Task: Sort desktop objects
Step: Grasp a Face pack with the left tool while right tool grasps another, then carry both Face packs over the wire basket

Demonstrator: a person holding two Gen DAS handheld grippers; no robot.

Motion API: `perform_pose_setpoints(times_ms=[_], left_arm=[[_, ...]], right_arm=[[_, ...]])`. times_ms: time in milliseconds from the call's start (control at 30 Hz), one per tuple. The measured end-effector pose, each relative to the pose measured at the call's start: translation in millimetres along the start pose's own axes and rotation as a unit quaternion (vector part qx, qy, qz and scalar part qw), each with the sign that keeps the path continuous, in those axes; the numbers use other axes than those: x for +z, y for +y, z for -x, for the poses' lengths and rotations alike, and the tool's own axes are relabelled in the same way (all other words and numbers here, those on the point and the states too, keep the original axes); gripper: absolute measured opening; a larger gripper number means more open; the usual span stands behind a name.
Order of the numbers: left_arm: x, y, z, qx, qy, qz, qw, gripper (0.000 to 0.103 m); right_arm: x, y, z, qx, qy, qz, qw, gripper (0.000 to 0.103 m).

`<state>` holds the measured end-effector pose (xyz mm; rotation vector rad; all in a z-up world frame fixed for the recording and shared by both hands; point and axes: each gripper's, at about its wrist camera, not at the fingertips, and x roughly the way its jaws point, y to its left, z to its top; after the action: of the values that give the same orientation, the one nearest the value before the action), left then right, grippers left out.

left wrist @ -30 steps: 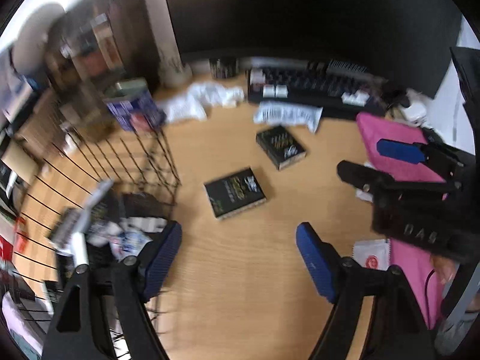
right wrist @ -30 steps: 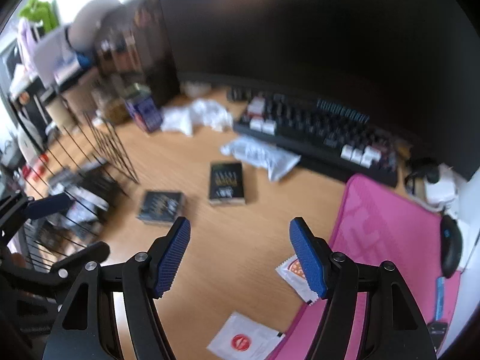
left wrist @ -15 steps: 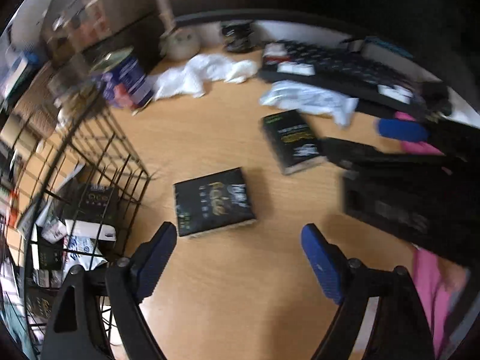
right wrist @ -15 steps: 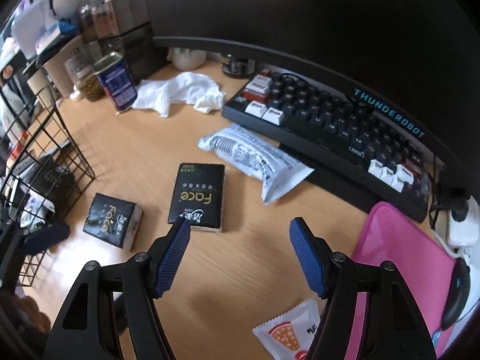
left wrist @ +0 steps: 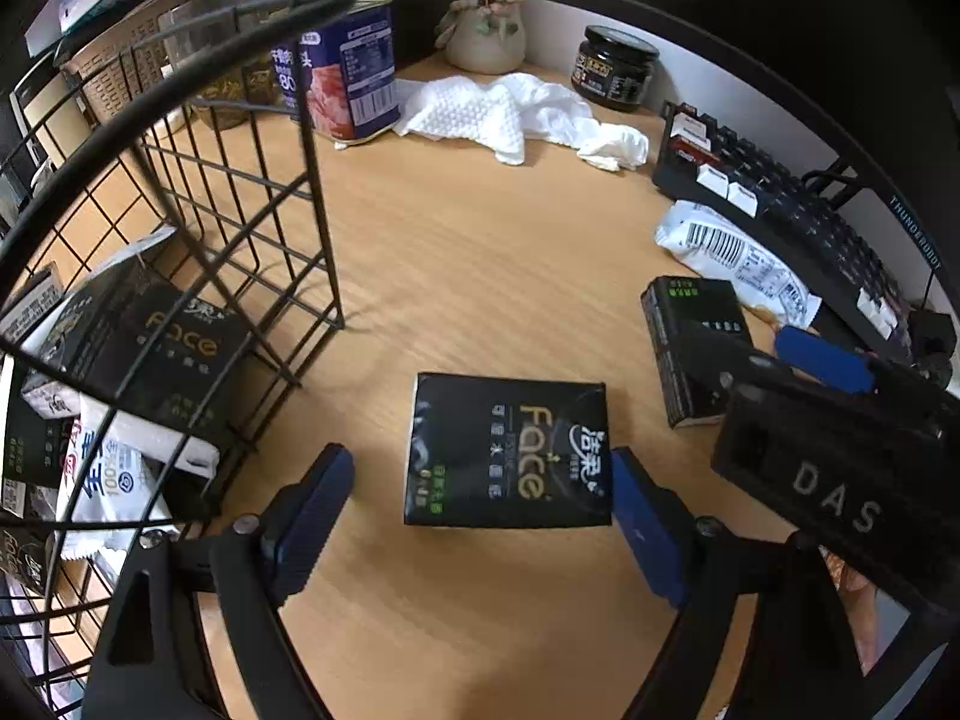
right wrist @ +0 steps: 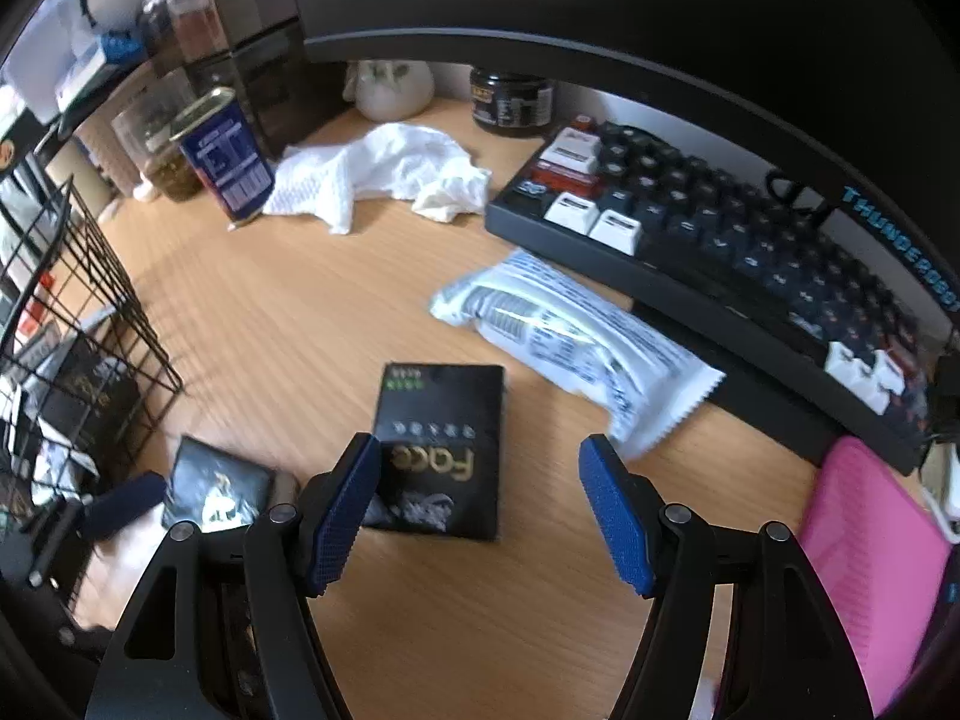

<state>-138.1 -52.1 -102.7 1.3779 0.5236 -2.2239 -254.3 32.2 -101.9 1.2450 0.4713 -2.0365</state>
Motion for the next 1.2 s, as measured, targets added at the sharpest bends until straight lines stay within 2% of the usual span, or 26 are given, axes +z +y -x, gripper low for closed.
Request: perform_pose_setpoints(times_ms=[133,200,267,300,367,567,800,867,1000,1200], left_arm=[[0,0,-1,0.01,-0.009,0.003,0.9999,0.086],[1,-1,-2,0.011,-0.011,0.003,0.9999,0.086],[1,-2,-2,0.011,-0.012,-0.003,0.9999,0.083],[0,-6,-2,0.015,-0.013,-0.018,0.9996,0.076],[-1,-14,0,0.009,-0.013,-0.05,0.9986,0.068],[-9,-29,3,-0.014,0.001,-0.094,0.9955,0.068],[-35,-44,15,-0.046,0.005,-0.165,0.9852,0.069],[-36,-48,15,-0.049,0.008,-0.173,0.9836,0.069],[-32,-50,9,-0.048,0.012,-0.175,0.9833,0.084],[-29,-49,7,-0.047,0.007,-0.172,0.984,0.082]], right_arm=[[3,9,-8,0.012,0.011,0.005,1.0,0.068],[3,16,-17,0.0,0.023,0.017,1.0,0.068],[3,17,-18,-0.027,0.022,0.02,0.999,0.054],[3,16,-17,-0.028,0.023,0.018,0.999,0.046],[0,9,-15,-0.024,0.031,0.01,0.999,0.046],[-23,-11,-1,-0.034,0.038,0.002,0.999,0.046],[-62,-37,27,-0.044,0.044,-0.031,0.998,0.046],[-70,-38,31,-0.05,0.039,-0.033,0.997,0.046],[-74,-39,37,-0.052,0.02,-0.042,0.998,0.047],[-76,-42,40,-0.054,0.009,-0.04,0.998,0.046]])
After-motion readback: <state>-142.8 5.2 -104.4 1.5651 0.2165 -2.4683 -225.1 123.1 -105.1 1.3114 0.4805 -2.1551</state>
